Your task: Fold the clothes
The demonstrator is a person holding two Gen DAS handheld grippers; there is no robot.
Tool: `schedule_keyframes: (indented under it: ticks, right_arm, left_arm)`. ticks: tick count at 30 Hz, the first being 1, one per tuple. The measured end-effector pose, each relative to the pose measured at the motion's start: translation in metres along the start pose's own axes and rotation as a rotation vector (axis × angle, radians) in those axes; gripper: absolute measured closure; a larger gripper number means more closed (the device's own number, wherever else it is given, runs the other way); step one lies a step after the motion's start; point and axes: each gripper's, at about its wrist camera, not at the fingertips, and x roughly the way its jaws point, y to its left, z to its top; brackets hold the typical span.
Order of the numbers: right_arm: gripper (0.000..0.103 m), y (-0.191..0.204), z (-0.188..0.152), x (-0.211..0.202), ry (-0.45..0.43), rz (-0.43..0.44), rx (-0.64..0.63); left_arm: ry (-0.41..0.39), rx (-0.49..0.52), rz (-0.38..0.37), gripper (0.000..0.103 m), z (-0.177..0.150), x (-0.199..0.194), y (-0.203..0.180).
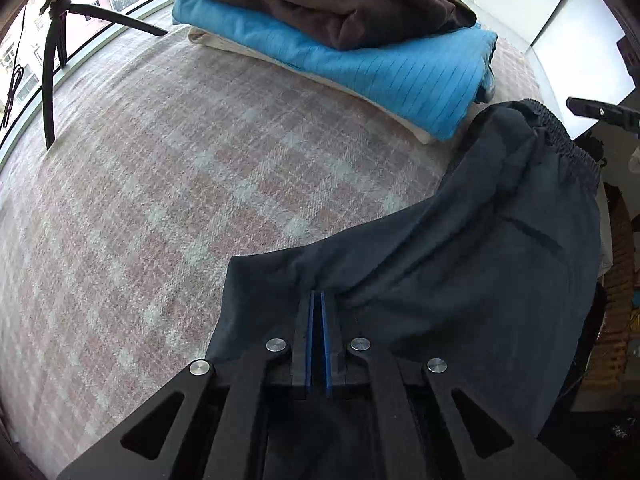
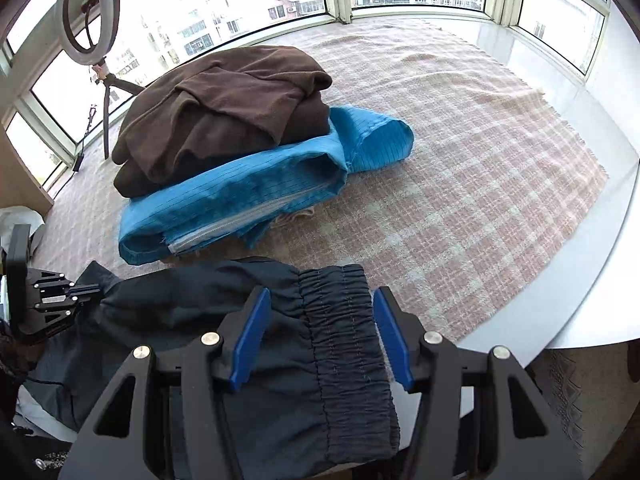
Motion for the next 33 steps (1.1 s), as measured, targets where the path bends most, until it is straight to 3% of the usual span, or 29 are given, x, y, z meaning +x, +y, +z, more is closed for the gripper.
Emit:
schedule_keyframes:
  ticks: [3, 7, 9, 13, 16, 17, 20, 23, 26, 29, 33]
  right_arm:
    - [0.056, 0.025, -0.015, 0.021, 0.061, 0.061, -0.038]
    - [0.063, 0.028, -0.034, 0.060, 0.147, 0.058, -0.042]
    - [0.073, 0.029, -0.038, 0.071, 0.163, 0.023, -0.062]
    - [0.074, 0.039, -0.032, 0.061, 0.160, 0.020, -0.069]
    - [0.074, 0.062, -0.023, 0.030, 0.088, 0.156, -0.035]
    - [0.074, 0.073, -0.020, 0.020, 0.063, 0.209, -0.029]
    - [0.073, 0.122, -0.012, -0.006, 0.001, 0.350, -0.068]
    - [0.071, 0.193, -0.010, -0.021, -0.013, 0.402, -0.206]
    - [0.041, 0.274, -0.024, -0.032, -0.001, 0.447, -0.337]
    - [0.040, 0.367, -0.051, -0.018, 0.061, 0.522, -0.447]
    - [0.042, 0.508, -0.114, 0.009, 0.189, 0.624, -0.568]
  left_arm:
    - [-0.011, -0.064, -0.019, 0.099, -0.003, -0.017, 0.008]
    - [-0.087, -0.102, -0.017, 0.098, -0.024, -0.074, 0.018]
    - [-0.132, -0.136, 0.012, 0.098, -0.041, -0.109, 0.029]
    - [-0.248, -0.304, 0.089, 0.098, -0.109, -0.189, 0.075]
    - [-0.314, -0.471, 0.194, 0.098, -0.186, -0.234, 0.112]
    - [-0.329, -0.527, 0.235, 0.098, -0.212, -0.232, 0.122]
    - [-0.341, -0.697, 0.342, 0.096, -0.301, -0.240, 0.151]
    - [-0.328, -0.863, 0.413, 0.096, -0.387, -0.246, 0.182]
    - [-0.294, -0.948, 0.411, 0.090, -0.456, -0.249, 0.204]
    - [-0.246, -0.940, 0.369, 0.086, -0.495, -0.239, 0.224]
    - [-0.170, -0.853, 0.341, 0.081, -0.519, -0.211, 0.253]
